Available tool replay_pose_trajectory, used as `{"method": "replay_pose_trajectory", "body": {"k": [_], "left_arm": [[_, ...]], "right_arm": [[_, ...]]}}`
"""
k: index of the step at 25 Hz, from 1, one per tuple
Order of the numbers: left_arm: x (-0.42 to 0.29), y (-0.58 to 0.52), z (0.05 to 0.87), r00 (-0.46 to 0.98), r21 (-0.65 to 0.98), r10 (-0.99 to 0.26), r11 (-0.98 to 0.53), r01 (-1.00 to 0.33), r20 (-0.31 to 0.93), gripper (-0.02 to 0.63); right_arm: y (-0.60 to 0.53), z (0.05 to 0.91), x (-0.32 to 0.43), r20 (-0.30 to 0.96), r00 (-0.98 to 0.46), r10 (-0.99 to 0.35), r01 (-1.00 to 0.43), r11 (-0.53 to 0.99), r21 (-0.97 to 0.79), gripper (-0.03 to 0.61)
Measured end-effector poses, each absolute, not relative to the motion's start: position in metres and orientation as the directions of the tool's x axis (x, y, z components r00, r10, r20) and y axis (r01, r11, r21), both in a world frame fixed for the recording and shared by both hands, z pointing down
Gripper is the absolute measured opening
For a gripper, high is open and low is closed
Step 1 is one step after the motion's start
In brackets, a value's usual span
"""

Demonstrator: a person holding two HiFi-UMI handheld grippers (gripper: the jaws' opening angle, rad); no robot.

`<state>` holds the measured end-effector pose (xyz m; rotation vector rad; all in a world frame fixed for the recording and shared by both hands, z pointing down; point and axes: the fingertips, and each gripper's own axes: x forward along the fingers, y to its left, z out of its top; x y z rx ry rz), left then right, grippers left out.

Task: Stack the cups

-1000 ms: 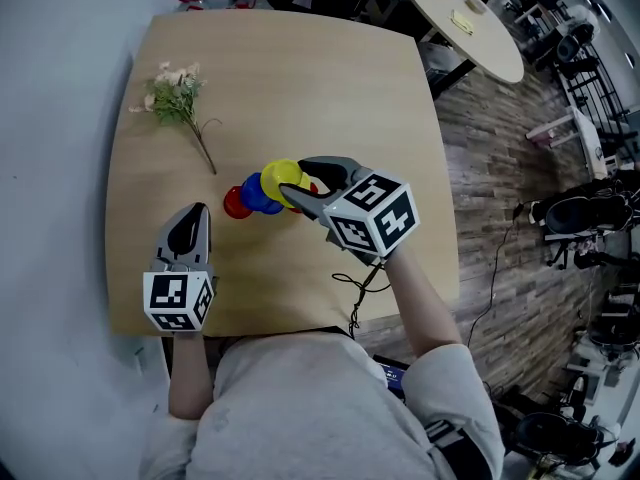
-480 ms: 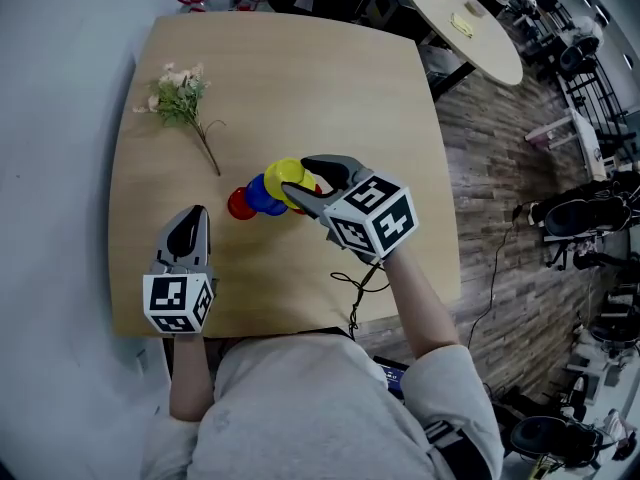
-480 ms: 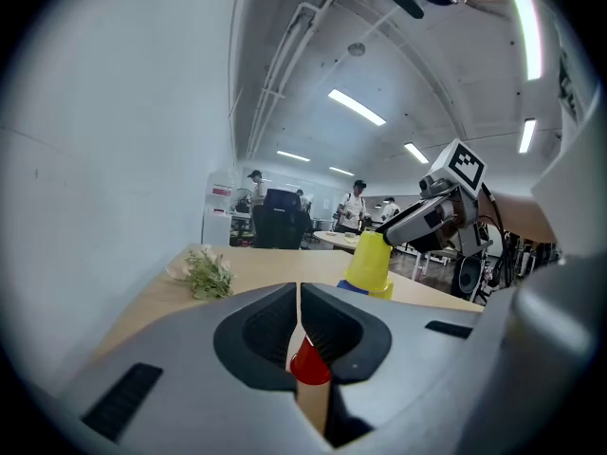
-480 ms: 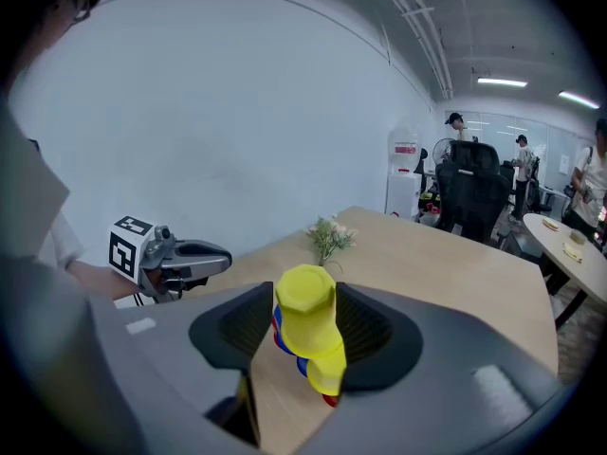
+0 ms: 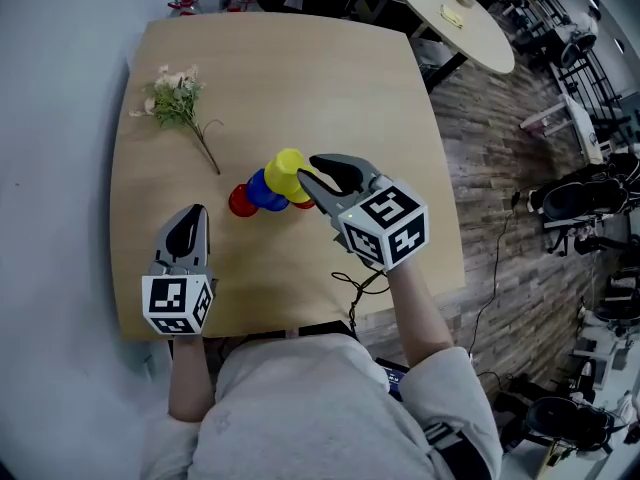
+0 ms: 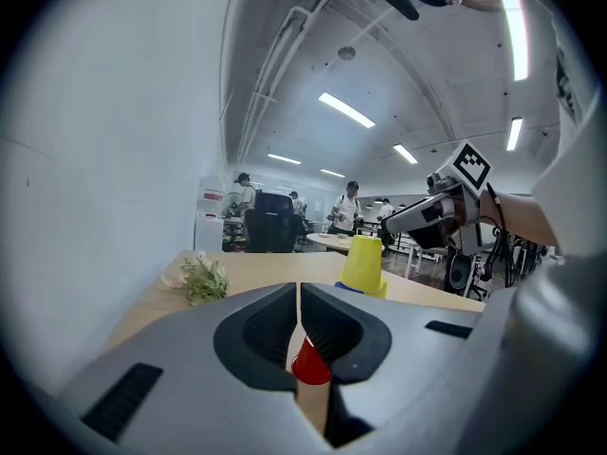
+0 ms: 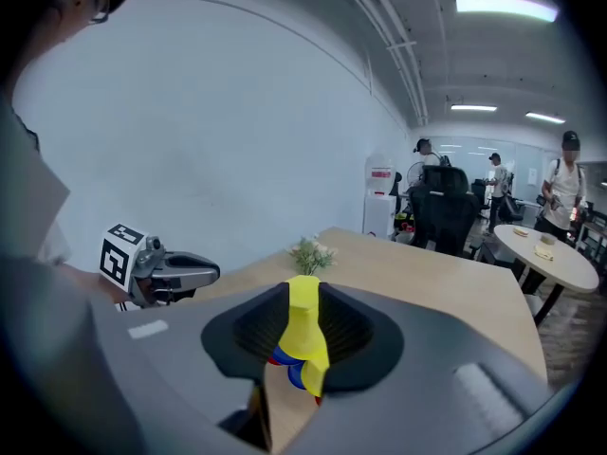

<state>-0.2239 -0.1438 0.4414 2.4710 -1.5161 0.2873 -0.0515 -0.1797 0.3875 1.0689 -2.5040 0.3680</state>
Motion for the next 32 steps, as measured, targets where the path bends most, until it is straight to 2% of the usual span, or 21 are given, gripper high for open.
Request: {"method": "replay_pose_trajectory", "body": {"k": [3, 4, 15, 32], "left_arm": [[-0.225, -0.143, 0.437, 0.444, 0.085, -0.854, -0.439, -0.895, 0.270, 0.020], [-0.226, -0.142, 0.435, 0.444, 0.085, -0.856, -0.438, -0.895, 0.267, 0.021], [-0.211, -0.138, 0.408, 0.435, 0.055, -0.874, -0.434, -0.899, 0.214, 0.021], [-0.183, -0.118, 0.380, 0.436, 0.022, -0.884, -0.439, -0.898, 0.170, 0.020]], "right_arm": [[-0.174, 0.380, -0.040, 0.379, -0.607, -0.699, -0.778, 0.620, -0.102, 0.019], [-0.171, 0.378, -0.037, 0.355, -0.599, -0.718, -0.789, 0.606, -0.106, 0.012], [-0.143, 0.366, -0.006, 0.172, -0.483, -0.859, -0.874, 0.485, -0.031, 0.012], [-0.115, 0.353, 0.034, 0.069, -0.398, -0.915, -0.918, 0.397, -0.018, 0.012]]}}
